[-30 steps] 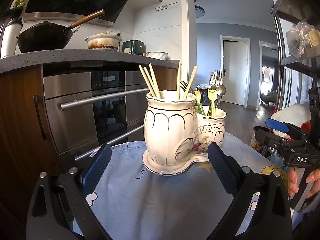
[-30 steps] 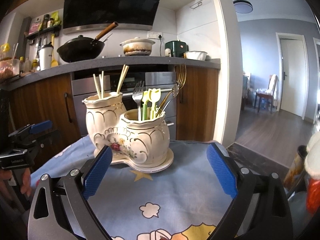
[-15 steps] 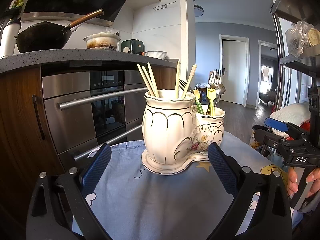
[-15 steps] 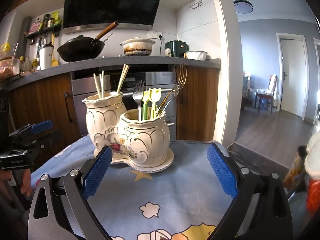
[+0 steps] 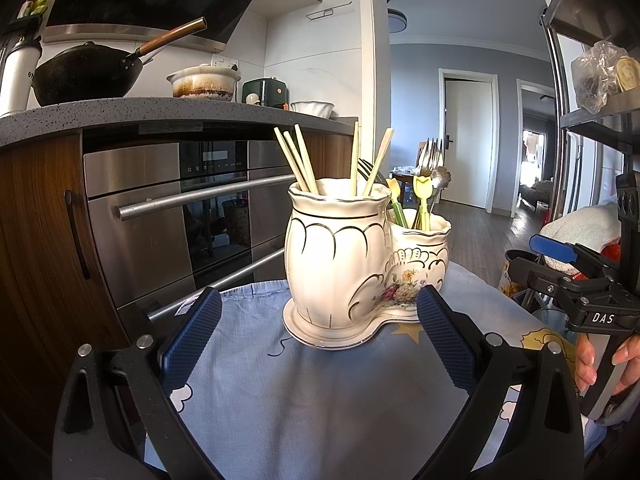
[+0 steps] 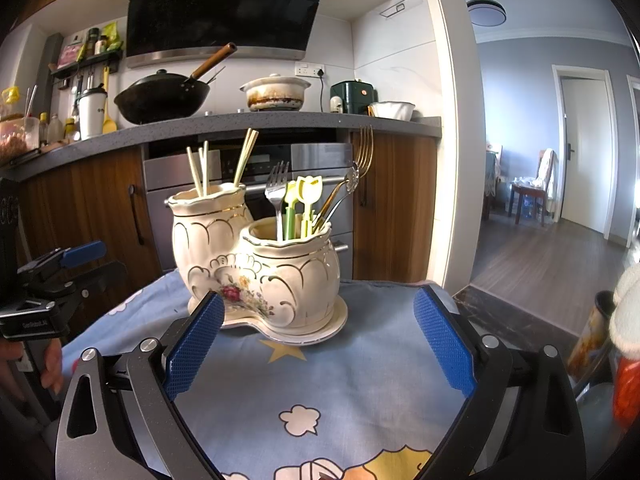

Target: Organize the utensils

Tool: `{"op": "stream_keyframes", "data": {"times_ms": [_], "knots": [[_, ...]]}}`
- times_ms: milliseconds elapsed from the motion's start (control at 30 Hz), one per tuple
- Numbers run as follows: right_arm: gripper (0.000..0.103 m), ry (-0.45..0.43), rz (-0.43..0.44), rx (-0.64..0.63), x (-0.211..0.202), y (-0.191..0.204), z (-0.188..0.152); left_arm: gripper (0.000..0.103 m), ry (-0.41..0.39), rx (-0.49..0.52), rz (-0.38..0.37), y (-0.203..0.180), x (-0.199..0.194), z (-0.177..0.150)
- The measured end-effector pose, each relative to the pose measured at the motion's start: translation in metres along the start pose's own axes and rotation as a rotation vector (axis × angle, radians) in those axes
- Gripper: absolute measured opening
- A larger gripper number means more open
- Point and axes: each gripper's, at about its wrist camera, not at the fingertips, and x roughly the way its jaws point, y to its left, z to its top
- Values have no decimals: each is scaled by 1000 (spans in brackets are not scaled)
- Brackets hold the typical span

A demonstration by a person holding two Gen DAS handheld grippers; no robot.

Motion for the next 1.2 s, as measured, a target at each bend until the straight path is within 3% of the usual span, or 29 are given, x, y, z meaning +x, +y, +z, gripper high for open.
{"op": "stream_keyframes", "data": {"times_ms": [1200], "knots": [[96,2,0,2,0,0,0,98,19,16,15,-2,5,-1]]}}
